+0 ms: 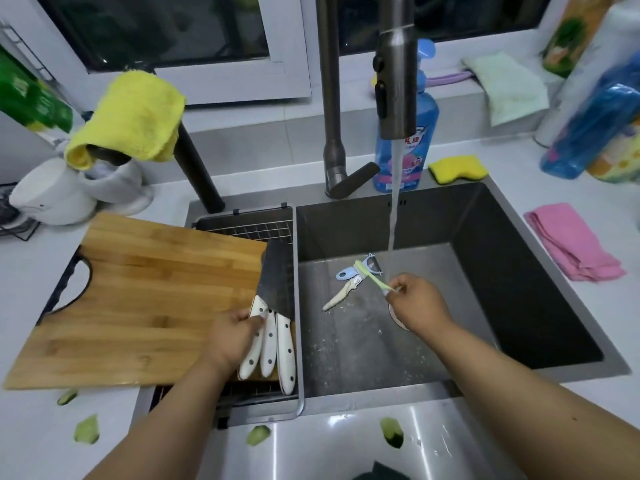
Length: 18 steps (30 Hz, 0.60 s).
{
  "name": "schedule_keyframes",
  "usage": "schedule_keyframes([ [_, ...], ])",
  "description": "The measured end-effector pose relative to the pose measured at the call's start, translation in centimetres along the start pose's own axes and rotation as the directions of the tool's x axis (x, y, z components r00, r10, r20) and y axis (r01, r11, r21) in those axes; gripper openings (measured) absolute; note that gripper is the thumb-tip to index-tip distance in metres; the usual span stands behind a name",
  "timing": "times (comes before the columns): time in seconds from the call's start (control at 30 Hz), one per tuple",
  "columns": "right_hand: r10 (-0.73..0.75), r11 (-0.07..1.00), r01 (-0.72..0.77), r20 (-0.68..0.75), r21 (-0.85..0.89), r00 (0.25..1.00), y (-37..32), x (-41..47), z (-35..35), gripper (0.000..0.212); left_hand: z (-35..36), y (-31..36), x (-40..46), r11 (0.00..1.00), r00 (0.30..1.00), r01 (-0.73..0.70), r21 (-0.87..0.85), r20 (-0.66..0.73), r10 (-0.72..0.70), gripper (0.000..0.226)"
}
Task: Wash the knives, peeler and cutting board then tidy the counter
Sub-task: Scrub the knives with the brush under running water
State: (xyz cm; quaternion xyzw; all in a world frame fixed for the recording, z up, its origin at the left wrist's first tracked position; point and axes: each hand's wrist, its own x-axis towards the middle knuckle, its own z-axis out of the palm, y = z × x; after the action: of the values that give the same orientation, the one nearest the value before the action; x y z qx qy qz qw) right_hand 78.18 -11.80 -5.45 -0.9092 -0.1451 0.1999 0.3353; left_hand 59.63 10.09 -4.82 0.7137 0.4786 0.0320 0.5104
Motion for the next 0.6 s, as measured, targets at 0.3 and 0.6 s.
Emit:
schedule_keyframes([
  [0.3, 0.054, 0.998, -0.054, 0.007, 0.023, 0.999, 1.4, 1.0, -0.4, 0.021, 1.2, 3.7, 0.3, 0.815, 0.936, -0.128, 0.565, -0.203, 0.287, 0.038],
  [0.6, 0.111, 0.993, -0.110, 0.032, -0.045, 0.993, 3.5, 3.9, -0.2, 0.010, 14.2, 9.9, 2.1, 0.807, 0.936, -0.345, 0.480, 0.238, 0.258, 0.013],
])
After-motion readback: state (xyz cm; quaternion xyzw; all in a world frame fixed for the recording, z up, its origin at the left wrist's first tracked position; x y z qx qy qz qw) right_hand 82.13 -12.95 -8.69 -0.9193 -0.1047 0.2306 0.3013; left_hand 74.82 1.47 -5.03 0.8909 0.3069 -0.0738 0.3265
